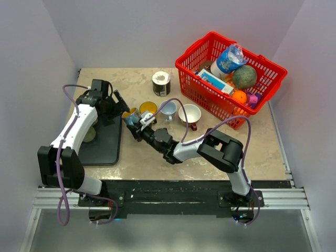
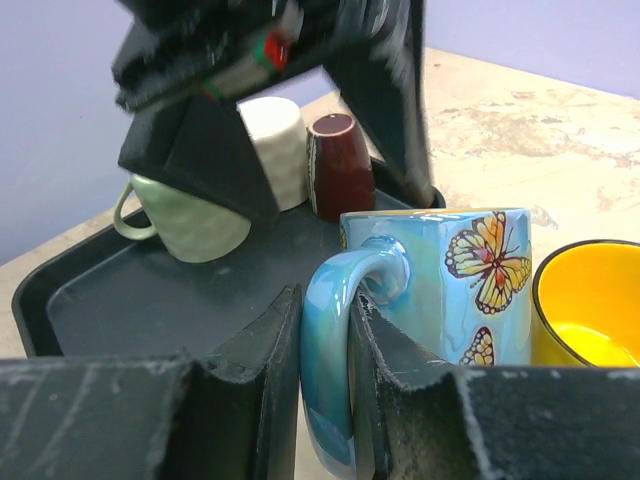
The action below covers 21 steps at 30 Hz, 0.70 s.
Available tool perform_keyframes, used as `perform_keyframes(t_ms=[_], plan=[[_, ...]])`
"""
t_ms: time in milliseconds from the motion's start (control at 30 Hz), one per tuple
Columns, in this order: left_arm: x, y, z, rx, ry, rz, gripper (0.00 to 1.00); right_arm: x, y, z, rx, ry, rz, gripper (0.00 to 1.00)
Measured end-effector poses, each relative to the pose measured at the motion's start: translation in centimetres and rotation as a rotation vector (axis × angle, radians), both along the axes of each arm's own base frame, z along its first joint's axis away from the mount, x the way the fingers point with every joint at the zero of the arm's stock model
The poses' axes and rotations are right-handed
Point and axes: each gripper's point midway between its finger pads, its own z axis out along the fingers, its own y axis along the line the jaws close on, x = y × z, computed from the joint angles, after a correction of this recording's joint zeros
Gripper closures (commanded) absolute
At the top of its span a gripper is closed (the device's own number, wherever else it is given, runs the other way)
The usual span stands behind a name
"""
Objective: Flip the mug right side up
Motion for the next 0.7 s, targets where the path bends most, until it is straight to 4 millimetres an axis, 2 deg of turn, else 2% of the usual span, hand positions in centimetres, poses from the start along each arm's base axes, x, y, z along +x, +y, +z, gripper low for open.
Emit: perform_keyframes(t_ms=[67,167,200,367,467,500,567,600,633,700], plan=[[-0.3,0.4,-0.7,0.001,0.019,0.018,0.09,-0.1,-0.2,0.3,0.002,-0.004,0.002,1.00],[-0.6,0.7,-1.5,-0.002,0.038,0.035,0.24,-0.3,-0.3,0.6,0.005,-0.007,0.009,1.00],[-0.7,0.9,-1.7,-0.003,0.042,0.040,0.32,-0.5,-0.3,0.7,0.007,-0.009,0.013,1.00],[-0.2,0.2,-2.4,-0.036,0.044,0.019,0.47,-0.7,-0.6,1.8,0.020,-0.019,0.021,1.00],[0.1,-0.4,-2.6,-0.065,0.045,-0.001,0.61,-1.0,-0.7,2.2,0.023,-0.023,0.028,1.00],[0.2,-0.6,-2.7,-0.076,0.045,-0.008,0.70,-1.2,-0.7,2.3,0.024,-0.024,0.033,1.00],[0.3,-1.1,-2.9,-0.099,0.052,-0.021,0.79,-1.4,-0.6,2.4,0.024,-0.027,0.045,1.00],[0.4,-1.3,-2.9,-0.107,0.049,-0.027,0.91,-1.5,-0.5,2.4,0.024,-0.027,0.049,1.00],[0.4,-1.3,-3.0,-0.107,0.049,-0.029,0.98,-1.6,-0.5,2.3,0.022,-0.028,0.053,1.00],[0.3,-1.3,-3.1,-0.113,0.047,-0.040,1.00,-1.9,-0.3,2.2,0.008,-0.038,0.066,1.00]])
